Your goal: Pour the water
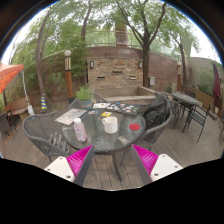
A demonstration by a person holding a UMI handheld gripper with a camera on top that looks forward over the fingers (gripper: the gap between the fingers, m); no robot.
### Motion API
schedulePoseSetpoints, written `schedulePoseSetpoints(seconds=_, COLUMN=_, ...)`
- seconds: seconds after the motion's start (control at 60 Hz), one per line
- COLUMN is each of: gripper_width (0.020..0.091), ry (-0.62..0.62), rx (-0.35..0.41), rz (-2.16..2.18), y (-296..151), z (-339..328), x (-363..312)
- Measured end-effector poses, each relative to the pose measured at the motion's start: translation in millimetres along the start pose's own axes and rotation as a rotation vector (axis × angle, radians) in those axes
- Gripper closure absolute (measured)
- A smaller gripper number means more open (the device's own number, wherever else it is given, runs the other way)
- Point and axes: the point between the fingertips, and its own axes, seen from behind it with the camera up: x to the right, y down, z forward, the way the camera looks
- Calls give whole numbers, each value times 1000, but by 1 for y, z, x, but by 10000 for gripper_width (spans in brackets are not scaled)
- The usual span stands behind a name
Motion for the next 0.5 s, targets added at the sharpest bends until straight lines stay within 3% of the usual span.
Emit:
schedulePoseSetpoints(seconds=0.167, gripper_width=278, ry=53, rx=46, rz=-33, y=4, z=0, x=-5)
schedulePoseSetpoints(seconds=0.4, gripper_width=279, ry=58, rx=-40, rz=19, y=54, z=29, x=-54)
schedulePoseSetpoints(seconds=0.5, gripper_width=279, ry=29, rx=-20, rz=9, y=73, z=68, x=-90)
